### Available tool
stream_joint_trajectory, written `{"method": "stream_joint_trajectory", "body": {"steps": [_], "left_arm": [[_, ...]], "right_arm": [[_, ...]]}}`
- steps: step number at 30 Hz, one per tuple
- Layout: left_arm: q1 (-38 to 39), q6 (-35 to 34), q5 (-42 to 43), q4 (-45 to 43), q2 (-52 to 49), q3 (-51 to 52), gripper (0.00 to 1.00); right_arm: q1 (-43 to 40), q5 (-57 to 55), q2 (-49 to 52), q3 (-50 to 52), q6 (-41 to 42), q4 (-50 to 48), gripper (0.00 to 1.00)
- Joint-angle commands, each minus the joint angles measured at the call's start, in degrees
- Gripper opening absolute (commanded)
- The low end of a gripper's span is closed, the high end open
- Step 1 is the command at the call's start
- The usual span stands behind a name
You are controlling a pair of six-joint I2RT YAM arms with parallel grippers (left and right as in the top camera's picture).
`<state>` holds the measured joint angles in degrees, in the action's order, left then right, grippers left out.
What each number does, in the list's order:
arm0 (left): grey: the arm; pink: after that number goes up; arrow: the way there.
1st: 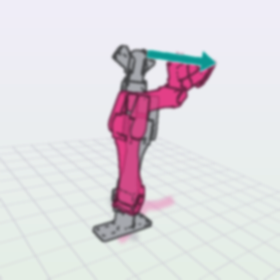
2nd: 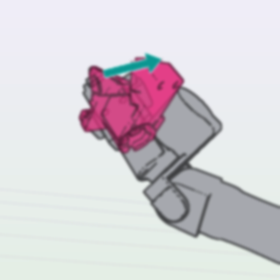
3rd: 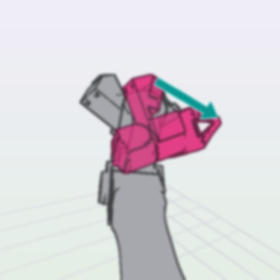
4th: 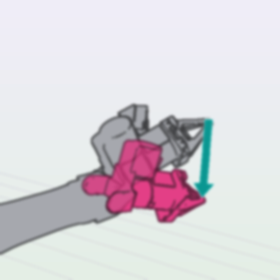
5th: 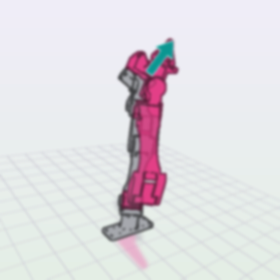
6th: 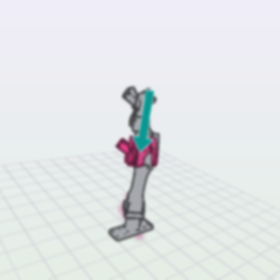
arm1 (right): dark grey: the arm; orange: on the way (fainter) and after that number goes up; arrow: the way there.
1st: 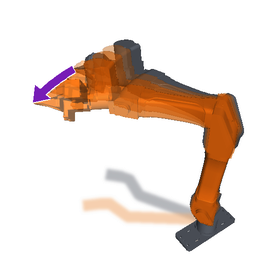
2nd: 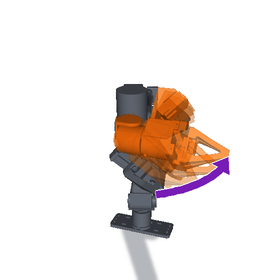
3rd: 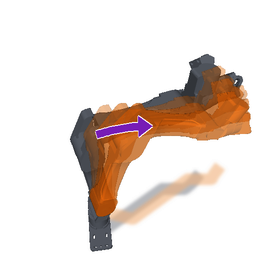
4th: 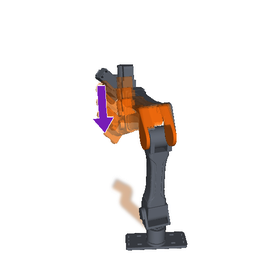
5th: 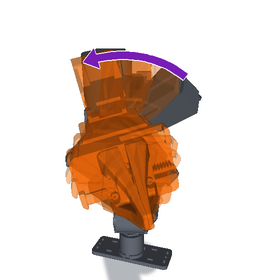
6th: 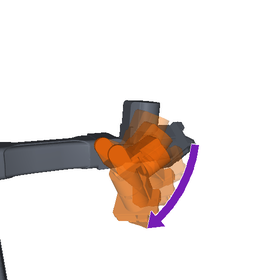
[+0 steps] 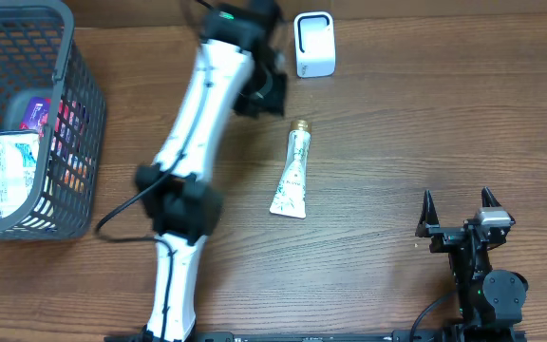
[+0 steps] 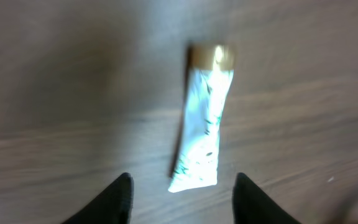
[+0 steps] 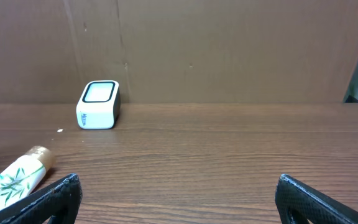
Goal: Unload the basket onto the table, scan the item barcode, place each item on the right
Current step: 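Move the left gripper back into the grey basket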
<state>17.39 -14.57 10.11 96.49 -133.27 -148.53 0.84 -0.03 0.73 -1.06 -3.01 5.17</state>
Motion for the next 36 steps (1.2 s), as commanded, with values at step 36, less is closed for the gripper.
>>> {"method": "stream_joint_trajectory", "body": {"steps": [36], "left_arm": [[-52.1,-11.3,-20.9,-9.9,-1.0,-6.0,0.91]], "right_arm": [[0.2,-0.3,-0.6,0.6,-0.3,-0.4,1.00]]}}
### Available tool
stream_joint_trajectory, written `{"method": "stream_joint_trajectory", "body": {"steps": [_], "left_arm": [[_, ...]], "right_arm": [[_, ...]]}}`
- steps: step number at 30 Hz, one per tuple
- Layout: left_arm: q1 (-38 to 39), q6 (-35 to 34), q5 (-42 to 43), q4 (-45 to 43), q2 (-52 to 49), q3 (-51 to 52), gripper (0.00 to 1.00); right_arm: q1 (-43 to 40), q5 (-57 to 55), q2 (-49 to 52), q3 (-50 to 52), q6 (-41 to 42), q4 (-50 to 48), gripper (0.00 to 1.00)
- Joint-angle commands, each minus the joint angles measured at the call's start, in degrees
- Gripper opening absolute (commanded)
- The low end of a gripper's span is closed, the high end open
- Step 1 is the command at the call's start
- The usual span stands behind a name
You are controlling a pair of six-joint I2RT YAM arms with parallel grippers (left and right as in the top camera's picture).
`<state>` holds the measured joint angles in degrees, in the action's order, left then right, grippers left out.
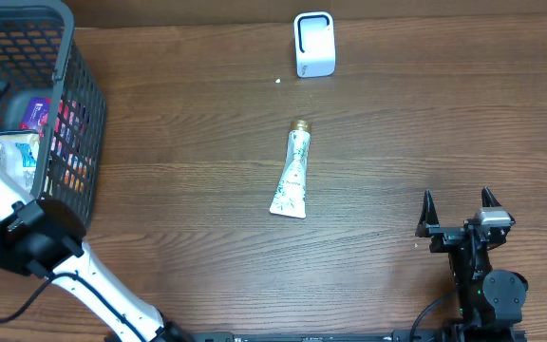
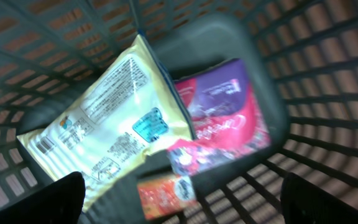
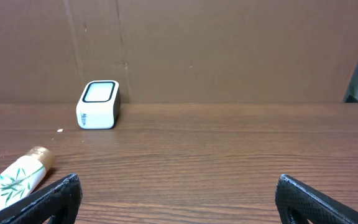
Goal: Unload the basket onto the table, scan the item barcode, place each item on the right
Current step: 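Move the left gripper back into the grey basket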
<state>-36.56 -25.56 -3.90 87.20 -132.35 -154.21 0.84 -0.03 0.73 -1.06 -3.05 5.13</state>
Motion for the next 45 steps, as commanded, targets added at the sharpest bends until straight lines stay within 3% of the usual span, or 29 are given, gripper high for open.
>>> {"method": "stream_joint_trajectory", "body": {"steps": [1,5,21,24,28,32,40,45], "left_arm": [[2.3,-0.5,-8.5,-0.6,-2.7,-0.3,0.93],[4.3,-4.3,-15.0,-0.9,-7.3,-0.3,0.92],[4.6,-4.5,-15.6,-4.8,-21.0,-0.3,0.90],[4.3,-4.4,-15.6,-4.7,-21.6,-0.3,0.77],[4.3,-4.2,-16.1,-4.5,-21.6,-0.3,0.37],[4.3,-3.6,-17.2,-3.4,-21.6,-0.3,0.07],[4.3,-3.2,-20.2,0.7,-20.7,-3.1,0.04],[4.3,-3.3,-18.4,3.5,-16.7,-11.7,0.04]], "right_arm": [[0.2,-0.3,-0.6,0.6,-0.2,-0.3,1.00],[0.2,-0.3,-0.6,0.6,-0.2,-0.3,1.00],[0.2,-0.3,-0.6,0.6,-0.2,-0.3,1.00],[0.2,-0.3,-0.6,0.6,-0.2,-0.3,1.00],[0.2,-0.3,-0.6,0.6,-0.2,-0.3,1.00],[0.2,-0.3,-0.6,0.6,-0.2,-0.3,1.00],[0.2,-0.3,-0.6,0.6,-0.2,-0.3,1.00],[0.2,-0.3,-0.6,0.6,-0.2,-0.3,1.00]]}}
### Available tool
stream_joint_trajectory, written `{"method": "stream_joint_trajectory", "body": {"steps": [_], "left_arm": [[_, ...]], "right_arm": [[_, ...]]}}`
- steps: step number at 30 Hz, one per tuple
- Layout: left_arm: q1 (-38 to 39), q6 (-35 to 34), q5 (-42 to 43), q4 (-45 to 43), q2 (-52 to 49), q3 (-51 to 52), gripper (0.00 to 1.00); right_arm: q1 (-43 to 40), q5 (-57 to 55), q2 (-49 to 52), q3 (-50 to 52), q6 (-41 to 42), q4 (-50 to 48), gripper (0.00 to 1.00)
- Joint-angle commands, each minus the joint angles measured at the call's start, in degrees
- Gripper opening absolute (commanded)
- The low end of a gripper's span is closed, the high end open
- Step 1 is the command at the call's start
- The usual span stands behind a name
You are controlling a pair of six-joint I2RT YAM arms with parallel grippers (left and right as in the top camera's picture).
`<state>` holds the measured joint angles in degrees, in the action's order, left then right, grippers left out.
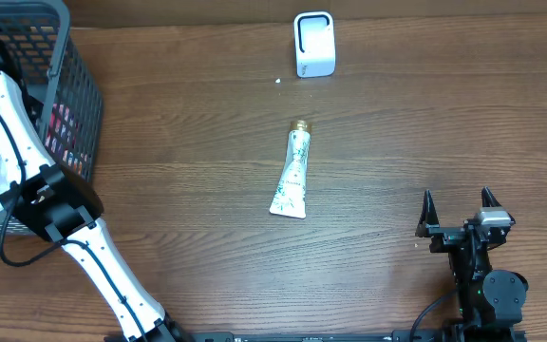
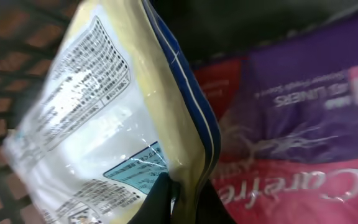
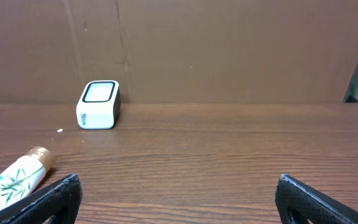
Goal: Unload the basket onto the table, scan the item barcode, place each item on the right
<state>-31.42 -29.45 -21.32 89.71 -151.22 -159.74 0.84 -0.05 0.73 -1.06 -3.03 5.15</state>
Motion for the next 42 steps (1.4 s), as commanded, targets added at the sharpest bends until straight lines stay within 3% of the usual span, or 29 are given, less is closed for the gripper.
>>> {"method": "stream_joint_trajectory", "body": {"steps": [1,14,21,22,26,28,29,33,42], "left_arm": [[-0.8,0.5,0.1,1.6,3.2,-7.6,0.04],[-0.6,-0.6,15.6,1.8,19.9,-12.9,0.04],[-0.5,-0.6,10.3,3.1,23.8,-12.8,0.05],[-0.5,-0.6,8.9,3.9,23.2,-12.5,0.09],[-0.5,-0.6,4.8,5.3,20.3,-10.4,0.39],[-0.7,-0.6,3.9,5.2,18.3,-9.2,0.78],[-0.8,-0.6,4.0,5.2,17.2,-8.5,0.87],[-1.2,-0.1,4.0,5.3,12.7,-6.8,0.99],[-1.5,-2.3,0.5,6.1,0.7,-6.8,1.00]], "right_arm": [[0.2,-0.3,-0.6,0.6,-0.2,-0.4,1.00],[0.2,-0.3,-0.6,0.6,-0.2,-0.4,1.00],[0.2,-0.3,-0.6,0.6,-0.2,-0.4,1.00],[0.2,-0.3,-0.6,0.6,-0.2,-0.4,1.00],[0.2,-0.3,-0.6,0.6,-0.2,-0.4,1.00],[0.2,-0.3,-0.6,0.6,-0.2,-0.4,1.00],[0.2,-0.3,-0.6,0.6,-0.2,-0.4,1.00],[0.2,-0.3,-0.6,0.6,-0.2,-0.4,1.00],[0.2,-0.3,-0.6,0.6,-0.2,-0.4,1.00]]}}
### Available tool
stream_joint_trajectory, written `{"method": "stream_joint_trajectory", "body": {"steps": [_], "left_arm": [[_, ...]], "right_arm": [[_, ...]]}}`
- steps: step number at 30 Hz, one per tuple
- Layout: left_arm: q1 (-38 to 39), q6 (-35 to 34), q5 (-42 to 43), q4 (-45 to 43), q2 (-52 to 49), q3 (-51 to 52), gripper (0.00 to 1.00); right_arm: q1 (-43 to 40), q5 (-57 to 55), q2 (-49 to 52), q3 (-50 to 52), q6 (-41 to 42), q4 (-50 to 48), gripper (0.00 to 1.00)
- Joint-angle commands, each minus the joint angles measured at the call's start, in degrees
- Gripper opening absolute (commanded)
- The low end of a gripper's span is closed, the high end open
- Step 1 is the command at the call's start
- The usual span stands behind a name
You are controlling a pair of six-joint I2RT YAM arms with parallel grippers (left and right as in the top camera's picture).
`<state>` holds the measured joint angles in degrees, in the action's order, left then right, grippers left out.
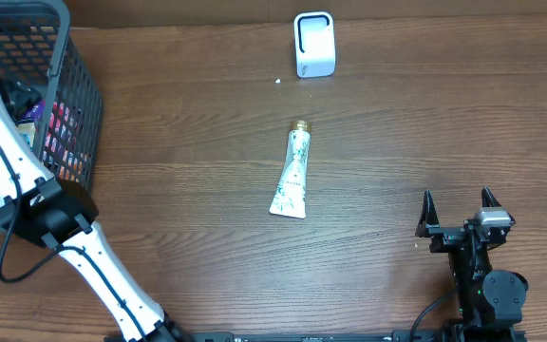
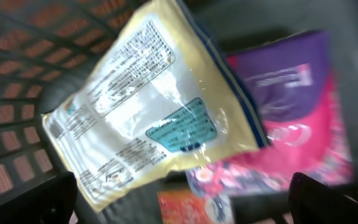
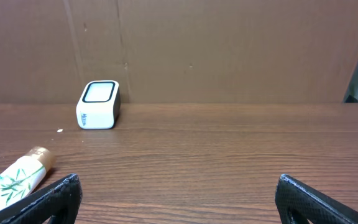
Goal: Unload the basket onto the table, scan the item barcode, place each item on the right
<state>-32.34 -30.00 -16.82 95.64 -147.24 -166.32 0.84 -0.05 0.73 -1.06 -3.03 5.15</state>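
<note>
In the left wrist view a yellow-and-white pouch (image 2: pixel 148 118) with printed labels lies tilted in the grey basket (image 1: pixel 55 24), over a purple-and-pink pack (image 2: pixel 297 130) and an orange pack (image 2: pixel 182 208). My left gripper (image 2: pixel 182 190) hangs open above them, holding nothing. The white scanner (image 1: pixel 313 43) stands at the table's far edge, also in the right wrist view (image 3: pixel 98 104). A white tube with a gold cap (image 1: pixel 292 173) lies mid-table. My right gripper (image 3: pixel 179 199) rests open at the near right (image 1: pixel 457 204).
The basket's mesh walls (image 2: pixel 17 50) close round the left gripper at the table's left end. The left arm (image 1: pixel 8 161) runs over the basket's near rim. A brown board wall (image 3: pixel 229 50) stands behind the scanner.
My left gripper was close down with its fingers together at the pouch's edge. Now it is open and farther back from the pouch, which still lies in the basket. The right arm is unchanged.
My left gripper stood open over the tube mid-table, near the scanner. Then it was open over the basket's packs, with the tube left on the table. Then its fingers were together at the pouch's edge. Now it is open again above the packs.
</note>
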Motion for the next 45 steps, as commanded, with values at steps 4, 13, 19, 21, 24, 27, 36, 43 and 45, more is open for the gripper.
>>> {"method": "stream_joint_trajectory", "body": {"steps": [4,13,19,21,24,27,36,43,45], "left_arm": [[-1.0,-2.4,-6.6,-0.2,-6.9,-0.2,1.00],[-2.5,-3.9,-7.8,-0.3,-11.0,-0.2,1.00],[-2.8,-2.1,-4.3,0.0,-12.5,0.2,0.98],[-2.8,-0.6,-2.5,-0.1,-12.6,1.0,0.94],[-2.8,-0.3,-1.7,-0.1,-12.6,3.0,0.90],[-2.8,-0.2,-1.1,-0.1,-12.6,5.5,0.90],[-2.8,11.3,7.6,-0.9,-12.6,11.6,0.99],[-2.9,19.3,17.1,-0.5,-12.6,11.6,0.73],[-2.9,20.7,18.8,-0.1,-12.6,11.6,0.64]], "right_arm": [[0.2,-0.3,-0.6,0.6,-0.2,-0.4,1.00],[0.2,-0.3,-0.6,0.6,-0.2,-0.4,1.00],[0.2,-0.3,-0.6,0.6,-0.2,-0.4,1.00],[0.2,-0.3,-0.6,0.6,-0.2,-0.4,1.00],[0.2,-0.3,-0.6,0.6,-0.2,-0.4,1.00],[0.2,-0.3,-0.6,0.6,-0.2,-0.4,1.00],[0.2,-0.3,-0.6,0.6,-0.2,-0.4,1.00],[0.2,-0.3,-0.6,0.6,-0.2,-0.4,1.00],[0.2,-0.3,-0.6,0.6,-0.2,-0.4,1.00]]}}
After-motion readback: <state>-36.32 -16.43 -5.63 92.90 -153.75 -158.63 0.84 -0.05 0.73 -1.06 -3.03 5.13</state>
